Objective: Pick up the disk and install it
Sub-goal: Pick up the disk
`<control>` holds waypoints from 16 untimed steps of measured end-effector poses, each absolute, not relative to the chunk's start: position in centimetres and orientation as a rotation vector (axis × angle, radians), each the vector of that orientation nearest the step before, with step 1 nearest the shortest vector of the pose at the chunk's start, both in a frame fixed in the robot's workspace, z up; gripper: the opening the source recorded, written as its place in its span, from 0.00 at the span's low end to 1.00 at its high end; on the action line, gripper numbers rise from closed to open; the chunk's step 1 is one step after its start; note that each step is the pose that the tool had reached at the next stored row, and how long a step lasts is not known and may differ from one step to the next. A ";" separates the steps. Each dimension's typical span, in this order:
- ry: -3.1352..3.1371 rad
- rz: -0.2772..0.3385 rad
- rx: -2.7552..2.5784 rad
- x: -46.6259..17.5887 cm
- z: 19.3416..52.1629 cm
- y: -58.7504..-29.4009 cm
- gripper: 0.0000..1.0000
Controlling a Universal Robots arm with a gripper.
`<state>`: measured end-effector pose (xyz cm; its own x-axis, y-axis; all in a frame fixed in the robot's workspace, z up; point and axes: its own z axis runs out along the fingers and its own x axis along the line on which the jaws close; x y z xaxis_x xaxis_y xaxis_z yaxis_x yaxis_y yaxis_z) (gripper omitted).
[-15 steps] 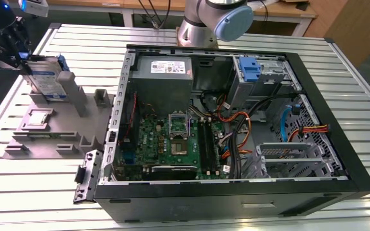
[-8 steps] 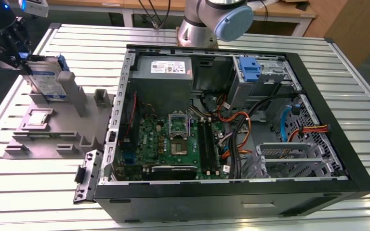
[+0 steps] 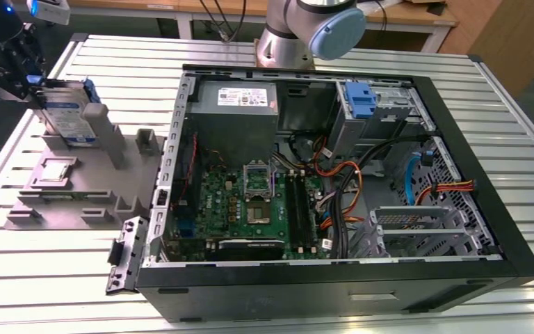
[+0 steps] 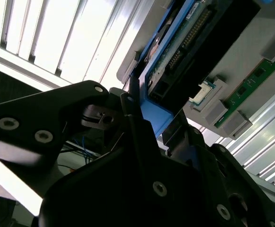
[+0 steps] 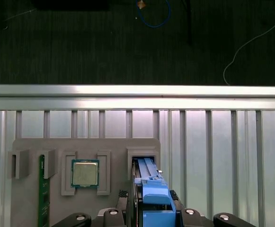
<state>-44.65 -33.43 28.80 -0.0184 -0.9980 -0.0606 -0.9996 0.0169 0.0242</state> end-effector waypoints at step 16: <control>2.221 0.093 -2.182 -44.6 28.8 -33.4 0.37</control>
